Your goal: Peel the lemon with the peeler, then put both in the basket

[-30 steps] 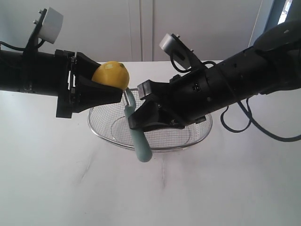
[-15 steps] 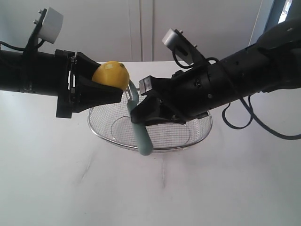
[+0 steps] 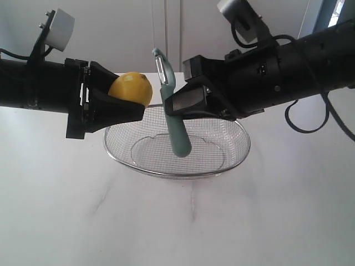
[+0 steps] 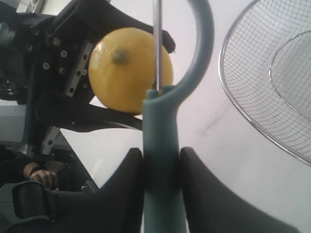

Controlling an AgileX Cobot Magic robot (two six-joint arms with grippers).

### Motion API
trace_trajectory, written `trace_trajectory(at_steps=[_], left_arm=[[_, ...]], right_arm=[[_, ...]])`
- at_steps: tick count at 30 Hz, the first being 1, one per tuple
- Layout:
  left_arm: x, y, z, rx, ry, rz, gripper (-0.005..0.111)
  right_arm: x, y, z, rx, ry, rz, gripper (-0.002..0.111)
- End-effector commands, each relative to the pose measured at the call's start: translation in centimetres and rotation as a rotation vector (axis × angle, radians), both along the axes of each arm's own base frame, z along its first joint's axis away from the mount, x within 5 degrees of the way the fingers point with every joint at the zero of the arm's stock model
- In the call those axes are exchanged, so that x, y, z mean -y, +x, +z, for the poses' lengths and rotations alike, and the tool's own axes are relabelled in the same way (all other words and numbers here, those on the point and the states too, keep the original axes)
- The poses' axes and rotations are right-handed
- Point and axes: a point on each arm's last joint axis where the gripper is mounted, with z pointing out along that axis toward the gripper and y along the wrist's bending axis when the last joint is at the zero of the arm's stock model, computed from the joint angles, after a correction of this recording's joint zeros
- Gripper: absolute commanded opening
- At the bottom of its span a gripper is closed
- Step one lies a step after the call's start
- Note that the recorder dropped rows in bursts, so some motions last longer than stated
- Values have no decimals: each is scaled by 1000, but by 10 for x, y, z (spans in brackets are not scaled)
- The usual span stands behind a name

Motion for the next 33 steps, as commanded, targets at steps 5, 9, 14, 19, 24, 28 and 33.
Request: trace_trajectory(at_steps=[5, 9, 14, 19, 24, 28, 33], left_arm=[[0, -1, 7, 1, -44, 0, 0], [0, -1, 7, 1, -44, 0, 0], [0, -1, 7, 1, -44, 0, 0], [0, -1, 7, 1, -44, 0, 0], [0, -1, 7, 1, -44, 0, 0], [0, -1, 7, 1, -44, 0, 0], [0, -1, 7, 1, -44, 0, 0]], right_arm=[[3, -2, 5, 23, 12, -8, 0], [3, -2, 5, 23, 12, -8, 0], [3, -2, 4, 30, -2, -3, 0], [6, -2, 1, 60, -64, 6, 0], [9, -1, -3, 90, -123, 14, 0], [11, 2, -5, 124, -172, 9, 0], [14, 3, -7, 129, -210, -5, 0]])
